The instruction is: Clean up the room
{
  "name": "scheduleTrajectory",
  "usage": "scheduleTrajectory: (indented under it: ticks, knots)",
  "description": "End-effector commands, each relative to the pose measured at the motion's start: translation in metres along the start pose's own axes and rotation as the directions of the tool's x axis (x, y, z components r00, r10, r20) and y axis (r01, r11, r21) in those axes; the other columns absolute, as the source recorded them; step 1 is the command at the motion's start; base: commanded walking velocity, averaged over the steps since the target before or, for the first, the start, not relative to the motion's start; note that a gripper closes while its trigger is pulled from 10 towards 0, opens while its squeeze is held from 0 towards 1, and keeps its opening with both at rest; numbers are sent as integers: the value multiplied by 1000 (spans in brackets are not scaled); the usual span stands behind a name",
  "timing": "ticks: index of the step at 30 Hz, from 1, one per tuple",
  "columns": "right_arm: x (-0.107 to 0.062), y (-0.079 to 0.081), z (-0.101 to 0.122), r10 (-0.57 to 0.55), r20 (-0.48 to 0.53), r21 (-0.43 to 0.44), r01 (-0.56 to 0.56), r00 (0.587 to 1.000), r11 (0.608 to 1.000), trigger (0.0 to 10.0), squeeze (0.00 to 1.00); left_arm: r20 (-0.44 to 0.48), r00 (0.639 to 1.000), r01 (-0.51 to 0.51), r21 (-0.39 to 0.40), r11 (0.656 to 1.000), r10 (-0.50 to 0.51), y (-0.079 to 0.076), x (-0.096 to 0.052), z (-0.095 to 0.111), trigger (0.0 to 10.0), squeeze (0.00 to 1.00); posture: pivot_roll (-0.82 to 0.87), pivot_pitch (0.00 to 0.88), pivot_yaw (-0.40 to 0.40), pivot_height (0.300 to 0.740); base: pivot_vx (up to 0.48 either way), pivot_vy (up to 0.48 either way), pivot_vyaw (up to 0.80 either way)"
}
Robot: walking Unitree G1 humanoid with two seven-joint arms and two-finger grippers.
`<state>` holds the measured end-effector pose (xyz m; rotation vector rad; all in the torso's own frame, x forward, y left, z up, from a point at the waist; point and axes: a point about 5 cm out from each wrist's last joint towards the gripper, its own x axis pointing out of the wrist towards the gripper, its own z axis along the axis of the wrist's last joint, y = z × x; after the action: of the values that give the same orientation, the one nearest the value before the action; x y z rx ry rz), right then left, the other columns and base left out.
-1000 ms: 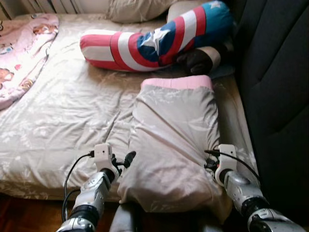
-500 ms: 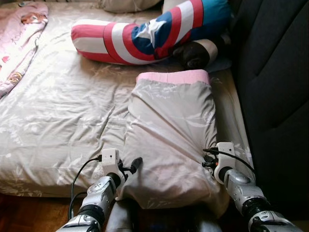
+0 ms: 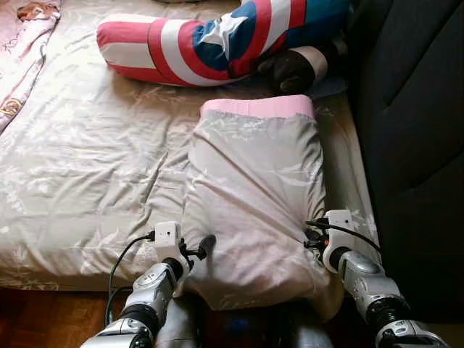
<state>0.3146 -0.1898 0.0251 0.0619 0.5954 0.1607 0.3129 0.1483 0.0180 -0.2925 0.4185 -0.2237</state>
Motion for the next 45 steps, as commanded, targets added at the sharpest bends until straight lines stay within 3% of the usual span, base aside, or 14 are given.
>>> scheduleTrajectory:
  ticks: [1,9,10,12,13,45]
  knots:
    - [-15,-12,-68,-38,-259,52,53,965,997,0,0,-123,992,-9,11,1000,10,0,-7,-28,10000,0,-111,344,-39,638,0,0,0]
    - [-16,-10,-67,-25,-259,54,41,966,998,0,0,-159,986,-50,7,999,50,4,-10,-36,10000,0,-115,346,-46,638,0,0,0]
    - [-16,-10,-67,-22,-258,55,38,966,998,0,0,-176,982,-64,14,998,65,5,-11,-39,4706,0,-115,346,-50,638,0,0,0]
    - [-16,-10,-66,-21,-258,55,36,966,998,0,0,-186,980,-70,23,997,73,6,-12,-40,4706,0,-115,346,-50,638,0,0,0]
    - [-16,-10,-66,-21,-257,55,36,966,998,0,0,-187,980,-70,25,997,74,6,-12,-40,0,0,-115,346,-50,638,0,0,0]
    - [-14,4,-71,11,-267,74,9,964,997,0,0,-158,987,-39,-18,999,36,3,-11,-38,0,0,-90,346,-44,638,0,0,0]
